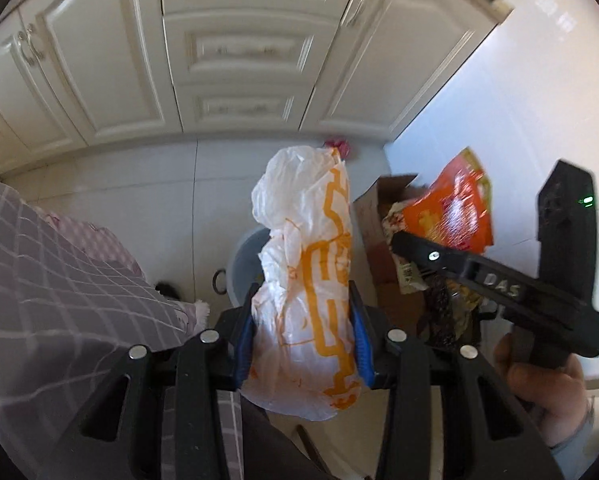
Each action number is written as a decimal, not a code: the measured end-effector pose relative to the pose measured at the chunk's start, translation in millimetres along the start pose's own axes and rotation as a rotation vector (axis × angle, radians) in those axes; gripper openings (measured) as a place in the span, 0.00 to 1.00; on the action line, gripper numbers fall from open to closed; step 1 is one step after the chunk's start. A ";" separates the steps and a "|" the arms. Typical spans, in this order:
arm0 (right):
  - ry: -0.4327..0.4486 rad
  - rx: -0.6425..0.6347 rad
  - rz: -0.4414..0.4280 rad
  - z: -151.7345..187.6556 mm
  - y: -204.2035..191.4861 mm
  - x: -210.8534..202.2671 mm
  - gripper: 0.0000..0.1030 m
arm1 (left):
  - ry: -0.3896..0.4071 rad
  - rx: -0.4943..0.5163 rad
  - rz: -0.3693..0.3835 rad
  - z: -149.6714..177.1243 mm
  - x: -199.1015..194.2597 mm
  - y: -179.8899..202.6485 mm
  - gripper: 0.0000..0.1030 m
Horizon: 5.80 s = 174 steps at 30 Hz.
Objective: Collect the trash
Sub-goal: 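Carry both held items to the blue bin and open both grippers, then move both open grippers back over the table, then grasp the clear pink-filled bag with the left gripper while the right grasps a clear plastic wrapper, then lift both held items up off the table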
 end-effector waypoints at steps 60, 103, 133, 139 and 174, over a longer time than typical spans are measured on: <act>0.146 -0.519 -0.310 102.0 -334.3 -105.7 0.94 | 0.650 -0.149 -0.273 113.0 -339.2 -126.8 0.89; -0.265 -1.260 -0.074 286.7 -416.2 79.5 0.48 | 0.455 -0.450 -0.520 293.2 -315.7 -386.8 0.63; -0.330 -1.180 -0.266 311.4 -424.1 58.5 0.31 | 0.550 -0.636 -0.413 343.6 -330.5 -344.0 0.43; -0.273 -1.065 -0.323 282.3 -419.7 31.0 0.31 | 0.612 -0.665 -0.419 350.5 -352.4 -330.2 0.42; -0.219 -1.140 -0.187 295.5 -376.7 11.0 0.70 | 0.390 -0.236 -0.686 296.1 -333.4 -238.9 0.42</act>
Point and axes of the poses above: each gripper's, at about its wrist camera, not at the fingertips, and x roughly the way its jaws point, y to its right, z to its underside, the point moved 7 cm from there along x, roughly the way its jaws point, and after that the axes turned 1 degree about y, right-handed, at the moved point
